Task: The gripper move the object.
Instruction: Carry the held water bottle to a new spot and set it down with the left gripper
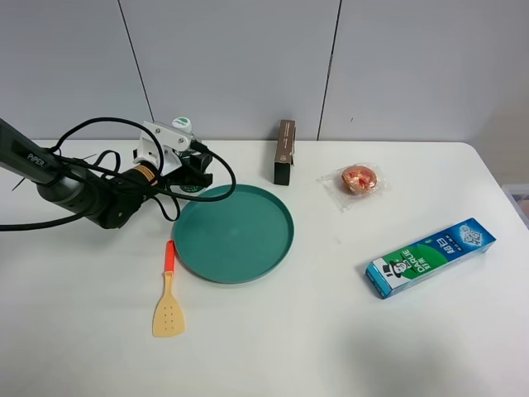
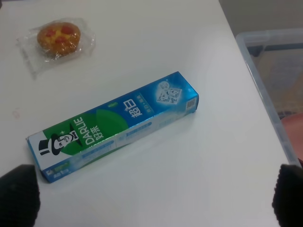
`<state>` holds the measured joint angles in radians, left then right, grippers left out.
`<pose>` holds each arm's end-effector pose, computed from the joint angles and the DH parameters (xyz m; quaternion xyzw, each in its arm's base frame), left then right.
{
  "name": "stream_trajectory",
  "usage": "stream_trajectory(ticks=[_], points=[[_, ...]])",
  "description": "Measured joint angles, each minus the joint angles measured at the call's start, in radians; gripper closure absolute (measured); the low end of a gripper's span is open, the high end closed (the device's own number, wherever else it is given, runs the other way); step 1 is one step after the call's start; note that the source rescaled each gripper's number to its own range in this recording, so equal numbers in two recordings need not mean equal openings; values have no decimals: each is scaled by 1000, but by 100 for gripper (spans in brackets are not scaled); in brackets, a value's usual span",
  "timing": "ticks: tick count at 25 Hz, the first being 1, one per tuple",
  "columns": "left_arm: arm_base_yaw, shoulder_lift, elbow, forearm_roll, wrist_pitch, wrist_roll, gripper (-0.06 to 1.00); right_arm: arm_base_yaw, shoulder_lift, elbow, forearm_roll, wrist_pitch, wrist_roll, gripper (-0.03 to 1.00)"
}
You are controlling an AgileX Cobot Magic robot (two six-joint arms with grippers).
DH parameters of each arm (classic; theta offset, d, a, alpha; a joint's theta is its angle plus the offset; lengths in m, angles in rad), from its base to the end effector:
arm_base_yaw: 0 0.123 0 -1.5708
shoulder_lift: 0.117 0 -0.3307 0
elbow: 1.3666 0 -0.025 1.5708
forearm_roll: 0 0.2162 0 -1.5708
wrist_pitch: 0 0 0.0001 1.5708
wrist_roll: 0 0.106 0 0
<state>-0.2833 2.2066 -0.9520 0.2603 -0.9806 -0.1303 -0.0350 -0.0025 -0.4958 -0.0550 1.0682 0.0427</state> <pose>0.4117 -0.1434 0.1544 0.1824 0.7517 -0.1661 0.6116 -0.0685 -0.0027 0.2519 0.0344 0.8546 -0.0255 0.5175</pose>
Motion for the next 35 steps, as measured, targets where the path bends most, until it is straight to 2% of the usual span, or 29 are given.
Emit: stream_trajectory(ticks=[3,8,16,17,19,23,24,28,35], points=[[0,-14,0,0,25,-19,88,0,0,0,0,0,0,-3],[1,-91,3,19,153,-30,88,0,0,0,0,0,0,-3],[-59,-239,3,30,194,-45,88,0,0,0,0,0,0,-3],[-100,-279,4,32,220,-46,88,0,0,0,0,0,0,-3],[-120,-296,4,32,229,-46,88,0,0,0,0,0,0,-3],[-222,-334,4,30,248,-55,88,0,0,0,0,0,0,-3],[-276,-337,1,30,263,-73,88,0,0,0,0,0,0,-3],[-369,-336,-38,30,347,-86,88,0,0,0,0,0,0,-3],[-464,-280,-179,30,408,-88,88,0,0,0,0,0,0,-3]])
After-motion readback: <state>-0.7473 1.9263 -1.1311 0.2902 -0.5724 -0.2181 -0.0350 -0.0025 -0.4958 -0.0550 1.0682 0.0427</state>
